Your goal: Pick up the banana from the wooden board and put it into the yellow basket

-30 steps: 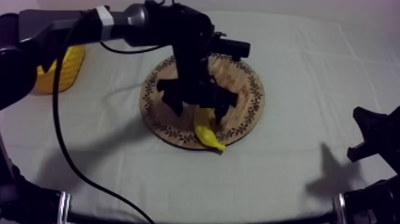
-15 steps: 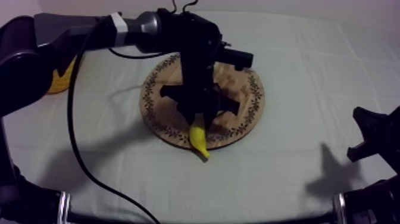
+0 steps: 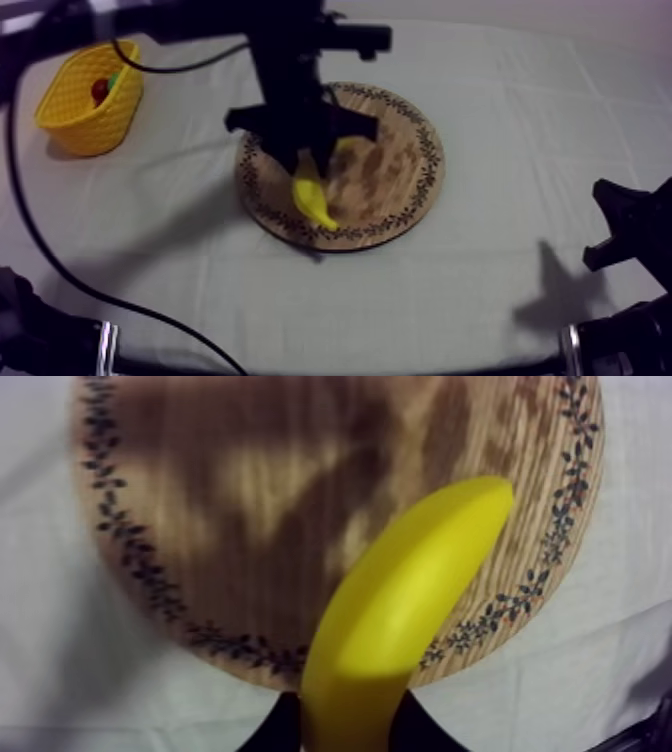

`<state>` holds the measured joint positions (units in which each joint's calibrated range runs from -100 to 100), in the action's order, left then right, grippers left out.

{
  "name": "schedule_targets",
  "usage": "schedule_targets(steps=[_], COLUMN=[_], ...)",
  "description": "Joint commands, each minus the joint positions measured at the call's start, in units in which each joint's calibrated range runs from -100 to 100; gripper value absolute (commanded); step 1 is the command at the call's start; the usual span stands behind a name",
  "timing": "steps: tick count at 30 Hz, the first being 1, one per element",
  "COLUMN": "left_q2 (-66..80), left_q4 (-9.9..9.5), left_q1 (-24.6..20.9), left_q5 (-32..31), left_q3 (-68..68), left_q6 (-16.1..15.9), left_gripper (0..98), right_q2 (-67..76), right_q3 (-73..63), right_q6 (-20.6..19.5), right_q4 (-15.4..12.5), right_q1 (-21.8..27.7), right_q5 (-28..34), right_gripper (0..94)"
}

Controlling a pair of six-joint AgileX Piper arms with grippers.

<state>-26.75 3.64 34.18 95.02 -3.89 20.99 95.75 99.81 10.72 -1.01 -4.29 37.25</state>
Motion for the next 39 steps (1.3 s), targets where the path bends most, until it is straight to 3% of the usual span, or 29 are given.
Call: schedule_targets(steps=[1, 6, 11, 21, 31, 37, 39], left_q2=[7.4, 16.6, 22.6, 24.1, 20.1, 16.4, 15.5], left_q4=[-0.82, -3.8, -4.9, -10.07, -10.54, -10.5, -10.42], left_q1=[-1.8, -6.8, -13.3, -25.0, -35.6, -39.2, -39.7], left_q5=[1.5, 4.2, 4.7, 2.3, -1.1, -3.1, -4.1], left_q3=[1.1, 0.4, 1.8, -1.3, -3.9, -3.5, -2.7], left_q6=[0.0, -0.8, -2.9, -6.7, -12.1, -14.2, -14.5], left_gripper=[23.0, 22.1, 21.2, 21.0, 21.1, 22.6, 28.1], right_q2=[0.0, 0.0, 0.0, 0.0, 0.0, 0.0, 0.0], right_q3=[0.0, 0.0, 0.0, 0.0, 0.0, 0.0, 0.0], right_q6=[0.1, 0.1, 0.1, 0.2, 0.2, 0.2, 0.2], right_q4=[0.0, 0.0, 0.0, 0.0, 0.0, 0.0, 0.0], right_q1=[0.0, 0.0, 0.0, 0.0, 0.0, 0.0, 0.0], right_q5=[0.0, 0.0, 0.0, 0.0, 0.0, 0.0, 0.0], right_gripper=[0.3, 0.3, 0.3, 0.3, 0.3, 0.3, 0.3])
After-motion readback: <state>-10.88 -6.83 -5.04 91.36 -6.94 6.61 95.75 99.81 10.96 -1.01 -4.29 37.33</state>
